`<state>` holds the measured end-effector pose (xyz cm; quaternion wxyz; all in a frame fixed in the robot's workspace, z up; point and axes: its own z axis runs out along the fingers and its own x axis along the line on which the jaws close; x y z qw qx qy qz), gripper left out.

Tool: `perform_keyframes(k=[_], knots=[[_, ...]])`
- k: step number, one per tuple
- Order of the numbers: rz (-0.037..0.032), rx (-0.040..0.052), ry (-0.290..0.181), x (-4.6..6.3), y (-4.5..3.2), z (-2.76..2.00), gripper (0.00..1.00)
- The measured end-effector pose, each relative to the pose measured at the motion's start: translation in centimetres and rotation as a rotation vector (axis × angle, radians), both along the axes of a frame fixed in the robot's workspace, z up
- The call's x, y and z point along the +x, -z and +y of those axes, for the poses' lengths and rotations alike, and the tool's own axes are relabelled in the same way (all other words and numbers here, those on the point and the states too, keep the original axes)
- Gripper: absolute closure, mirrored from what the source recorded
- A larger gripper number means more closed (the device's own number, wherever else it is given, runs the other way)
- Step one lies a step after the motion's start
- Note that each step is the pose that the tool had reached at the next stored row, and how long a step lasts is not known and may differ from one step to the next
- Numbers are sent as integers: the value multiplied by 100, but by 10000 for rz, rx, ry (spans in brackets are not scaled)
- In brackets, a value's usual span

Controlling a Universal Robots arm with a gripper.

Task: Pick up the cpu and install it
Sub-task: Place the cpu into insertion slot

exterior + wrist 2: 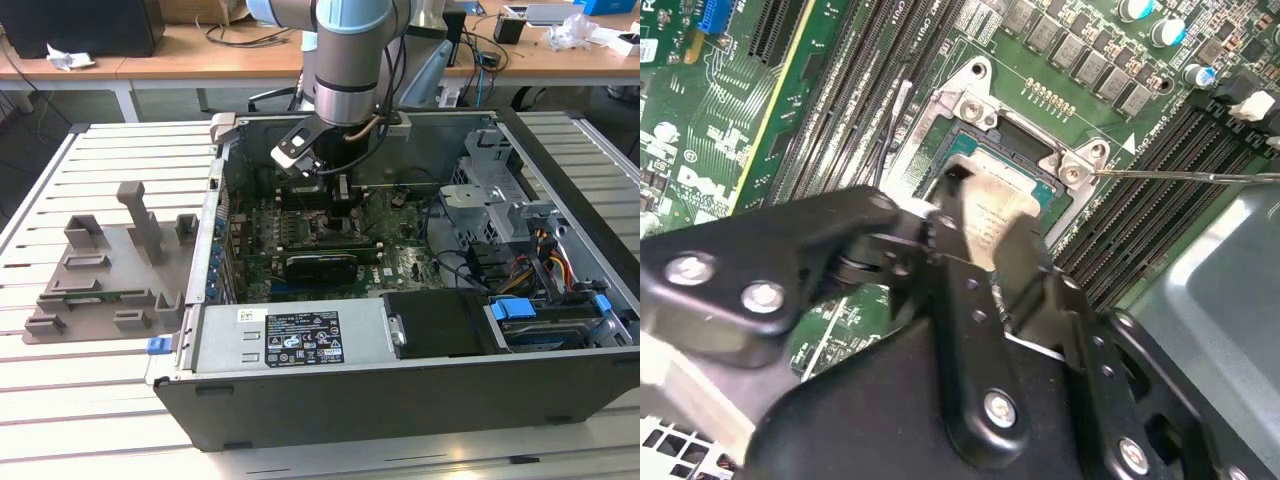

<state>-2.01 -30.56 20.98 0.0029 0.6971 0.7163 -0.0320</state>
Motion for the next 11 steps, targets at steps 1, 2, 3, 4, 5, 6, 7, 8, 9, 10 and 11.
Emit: perform_keyframes(k=[1,2,3,4,5,6,7,8,9,10,11], knots=[[0,1,0,-1,0,0,64],[1,1,0,-2,0,-1,70],[1,2,1,-4,0,-1,76],[0,3,0,-6,0,-2,82],[0,2,-1,-8,0,-3,82],[1,4,-1,-9,0,-5,82],[0,5,-1,-11,0,-6,89],[0,7,-1,-12,0,-8,89],[0,9,-1,-13,3,-9,89],[0,9,0,-13,9,-10,89],[7,9,0,-13,28,-10,89]])
